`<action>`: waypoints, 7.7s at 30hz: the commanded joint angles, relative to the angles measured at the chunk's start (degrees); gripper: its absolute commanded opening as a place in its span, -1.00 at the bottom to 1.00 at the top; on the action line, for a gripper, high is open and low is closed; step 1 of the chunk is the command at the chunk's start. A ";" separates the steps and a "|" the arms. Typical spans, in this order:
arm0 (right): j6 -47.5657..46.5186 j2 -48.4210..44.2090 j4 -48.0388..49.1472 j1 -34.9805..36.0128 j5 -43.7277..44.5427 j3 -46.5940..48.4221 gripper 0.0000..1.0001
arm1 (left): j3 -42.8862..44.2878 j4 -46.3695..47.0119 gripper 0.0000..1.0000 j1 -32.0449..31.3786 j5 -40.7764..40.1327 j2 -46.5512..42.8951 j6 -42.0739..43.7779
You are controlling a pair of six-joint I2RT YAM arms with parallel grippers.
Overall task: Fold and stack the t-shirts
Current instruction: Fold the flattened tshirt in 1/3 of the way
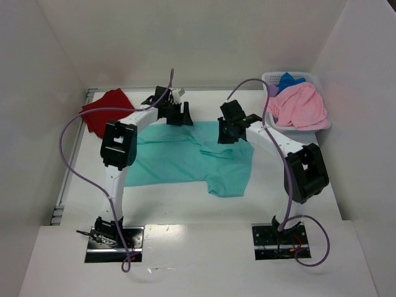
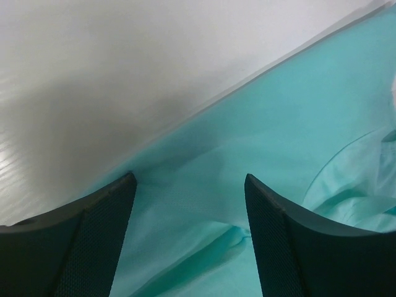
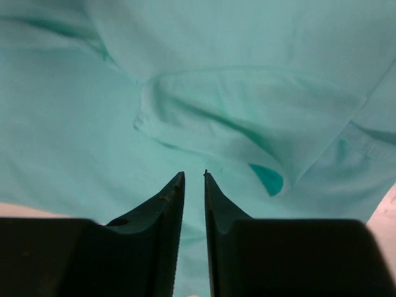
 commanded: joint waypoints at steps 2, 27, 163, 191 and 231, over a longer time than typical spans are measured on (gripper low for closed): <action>0.08 6.04 4.93 -0.69 4.91 7.17 -0.57 | -3.08 -5.11 0.72 2.12 -5.25 -7.84 2.84; -3.79 32.16 7.14 -8.08 6.68 30.12 -1.00 | -23.65 -4.32 0.91 11.44 -22.74 -22.80 -3.04; -4.93 32.25 6.88 -19.33 6.32 24.85 -1.00 | -20.22 -17.68 0.17 15.93 -17.91 -25.18 5.13; -4.93 31.72 6.88 -19.33 6.32 25.38 -1.00 | -23.92 -14.68 -0.77 15.93 -18.43 -22.36 3.98; -4.93 31.72 6.88 -19.33 6.32 24.85 -1.00 | -23.66 -11.52 -0.78 16.46 -18.43 -21.92 4.50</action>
